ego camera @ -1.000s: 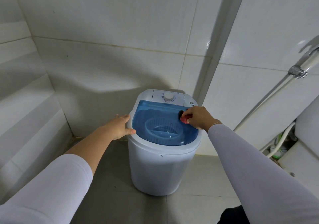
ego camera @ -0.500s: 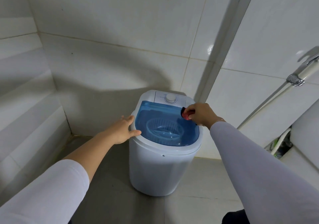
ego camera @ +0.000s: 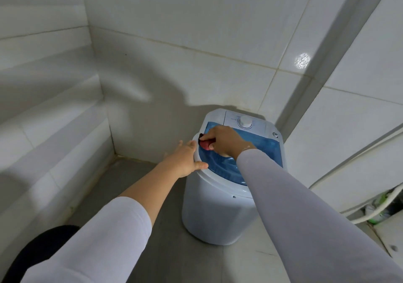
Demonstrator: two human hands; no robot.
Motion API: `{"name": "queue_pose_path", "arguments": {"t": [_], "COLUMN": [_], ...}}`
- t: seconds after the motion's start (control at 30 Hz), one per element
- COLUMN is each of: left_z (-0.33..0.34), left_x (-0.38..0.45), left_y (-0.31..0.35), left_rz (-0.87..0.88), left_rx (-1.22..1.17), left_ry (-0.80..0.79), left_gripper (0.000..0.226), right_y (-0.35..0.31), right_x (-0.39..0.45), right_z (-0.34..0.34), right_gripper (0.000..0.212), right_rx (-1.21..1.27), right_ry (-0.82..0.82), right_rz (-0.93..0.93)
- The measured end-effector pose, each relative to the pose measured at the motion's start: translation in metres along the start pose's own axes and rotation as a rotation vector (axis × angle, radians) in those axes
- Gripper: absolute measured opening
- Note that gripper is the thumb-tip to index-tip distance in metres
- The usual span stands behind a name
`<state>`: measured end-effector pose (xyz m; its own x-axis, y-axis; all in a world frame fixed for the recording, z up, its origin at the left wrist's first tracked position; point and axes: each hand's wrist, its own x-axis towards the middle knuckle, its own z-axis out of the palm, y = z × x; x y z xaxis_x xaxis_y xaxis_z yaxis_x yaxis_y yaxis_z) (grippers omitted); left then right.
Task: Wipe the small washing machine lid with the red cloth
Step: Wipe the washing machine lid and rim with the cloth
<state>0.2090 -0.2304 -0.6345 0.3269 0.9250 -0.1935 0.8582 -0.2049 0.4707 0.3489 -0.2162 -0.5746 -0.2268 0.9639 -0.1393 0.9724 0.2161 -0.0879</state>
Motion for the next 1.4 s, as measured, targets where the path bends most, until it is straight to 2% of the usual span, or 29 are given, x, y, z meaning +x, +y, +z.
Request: {"name": "queue_pose_path", "arguments": {"t": [0.8, 0.87, 1.4], "left_z": [-0.002, 0.001, -0.001], "left_x": [0.008, 0.009, 0.007], "left_y": [-0.014, 0.008, 0.004], "left_rz": [-0.055, -0.018, -0.065], "left_rx": [0.1, 0.134, 0.115], "left_ry": [-0.032, -0.031, -0.017], "left_gripper": [0.089, 0.089, 0.086], "right_y": [0.025, 0.049, 0.105], "right_x": [-0.017, -0.039, -0.074], "right_z": [-0.002, -0.007, -0.001], "right_gripper": [0.039, 0.039, 0.033], "right_rx": [-0.028, -0.03, 0.111], "right_ry": [-0.064, -0.024, 0.01], "right_rz": [0.038, 0.075, 0.224]}}
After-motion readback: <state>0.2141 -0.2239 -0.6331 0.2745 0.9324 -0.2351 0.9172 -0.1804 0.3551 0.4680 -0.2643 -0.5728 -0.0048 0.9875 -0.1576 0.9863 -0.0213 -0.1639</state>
